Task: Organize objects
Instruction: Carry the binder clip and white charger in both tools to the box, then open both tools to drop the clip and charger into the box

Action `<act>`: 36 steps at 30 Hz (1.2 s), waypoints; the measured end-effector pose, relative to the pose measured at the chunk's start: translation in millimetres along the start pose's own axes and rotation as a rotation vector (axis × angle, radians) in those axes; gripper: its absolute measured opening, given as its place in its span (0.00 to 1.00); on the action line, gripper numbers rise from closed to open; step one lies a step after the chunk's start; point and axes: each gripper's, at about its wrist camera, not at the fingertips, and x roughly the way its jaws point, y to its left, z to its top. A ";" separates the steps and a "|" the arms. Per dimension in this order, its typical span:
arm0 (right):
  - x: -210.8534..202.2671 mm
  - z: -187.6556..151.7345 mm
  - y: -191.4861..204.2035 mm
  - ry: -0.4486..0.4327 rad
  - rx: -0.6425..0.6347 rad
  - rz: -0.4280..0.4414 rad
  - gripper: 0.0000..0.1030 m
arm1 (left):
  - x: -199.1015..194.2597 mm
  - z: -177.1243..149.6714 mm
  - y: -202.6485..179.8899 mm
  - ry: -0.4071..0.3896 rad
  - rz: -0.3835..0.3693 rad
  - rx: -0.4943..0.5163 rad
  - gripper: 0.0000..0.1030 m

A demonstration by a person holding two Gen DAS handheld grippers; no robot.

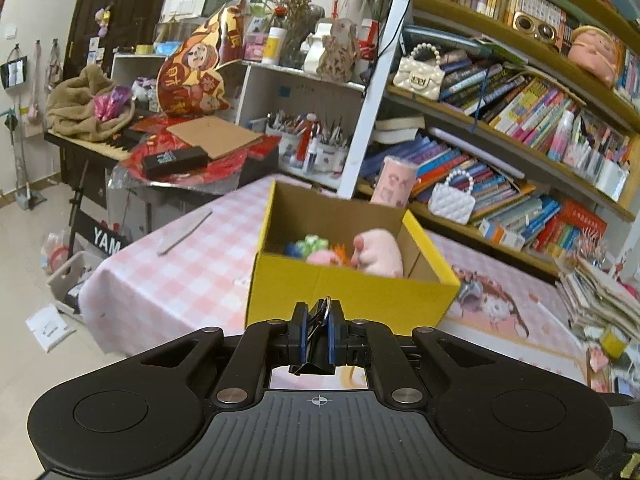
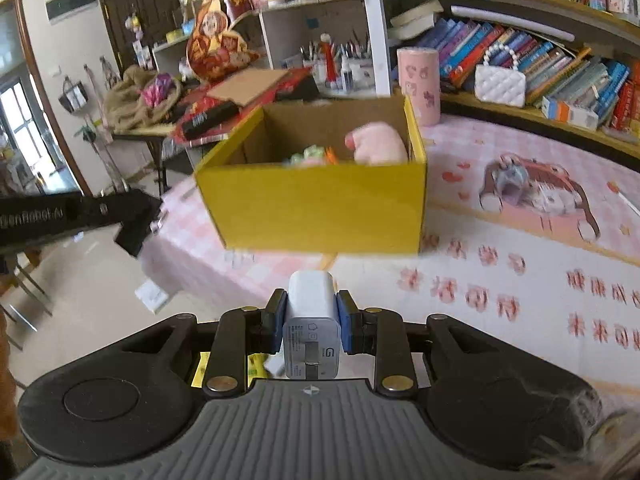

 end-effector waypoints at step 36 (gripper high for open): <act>201.8 135.1 -47.1 0.145 -0.089 0.108 0.25 | 195.5 38.8 -21.8 0.194 0.151 0.116 0.17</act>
